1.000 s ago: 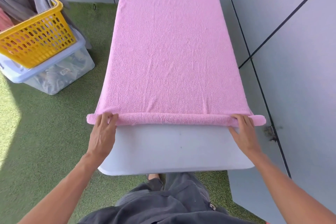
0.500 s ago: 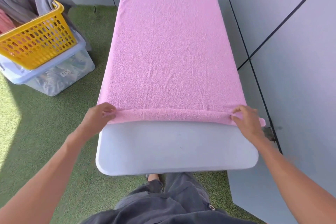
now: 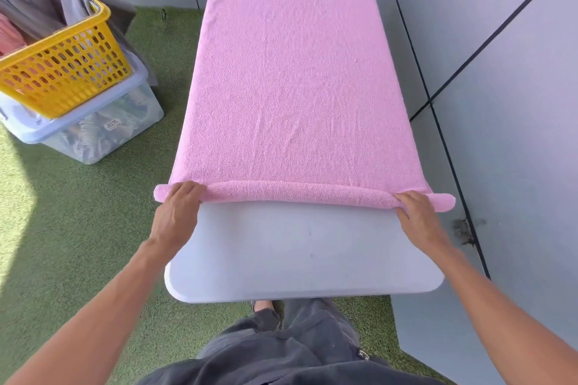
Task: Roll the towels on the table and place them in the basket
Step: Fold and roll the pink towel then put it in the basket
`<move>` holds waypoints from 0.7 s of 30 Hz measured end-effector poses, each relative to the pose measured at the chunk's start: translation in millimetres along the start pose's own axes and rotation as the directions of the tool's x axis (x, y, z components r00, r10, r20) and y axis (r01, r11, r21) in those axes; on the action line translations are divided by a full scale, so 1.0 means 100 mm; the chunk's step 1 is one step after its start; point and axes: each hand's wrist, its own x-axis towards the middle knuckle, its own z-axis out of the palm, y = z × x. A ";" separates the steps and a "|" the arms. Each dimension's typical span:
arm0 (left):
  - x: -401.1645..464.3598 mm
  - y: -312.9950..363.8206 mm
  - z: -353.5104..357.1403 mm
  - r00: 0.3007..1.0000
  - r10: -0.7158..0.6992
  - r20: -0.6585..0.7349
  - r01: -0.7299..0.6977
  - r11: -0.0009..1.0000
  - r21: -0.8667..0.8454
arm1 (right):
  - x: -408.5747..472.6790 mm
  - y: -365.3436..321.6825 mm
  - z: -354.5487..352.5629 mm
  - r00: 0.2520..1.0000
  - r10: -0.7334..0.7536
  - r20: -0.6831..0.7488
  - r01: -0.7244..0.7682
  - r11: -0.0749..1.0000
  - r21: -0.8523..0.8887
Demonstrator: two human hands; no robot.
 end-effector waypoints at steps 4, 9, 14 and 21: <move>-0.03 -0.15 -0.11 0.990 0.014 0.138 -0.001 0.995 -0.096 | 0.00 0.09 -0.28 0.963 0.030 0.269 -0.060 0.993 0.104; 0.19 -0.18 -0.26 0.975 -0.129 0.182 0.192 0.902 -0.388 | 0.05 -0.01 -0.24 0.991 0.132 0.031 -0.136 0.956 0.260; 0.04 -0.09 -0.15 0.982 0.004 -0.190 -0.019 0.997 -0.078 | -0.23 -0.13 0.06 0.960 0.022 -0.280 -0.046 0.996 -0.079; -0.30 0.08 0.17 0.977 0.100 -0.187 -0.094 0.995 0.039 | -0.24 -0.09 0.06 0.985 0.007 -0.172 -0.018 0.998 -0.060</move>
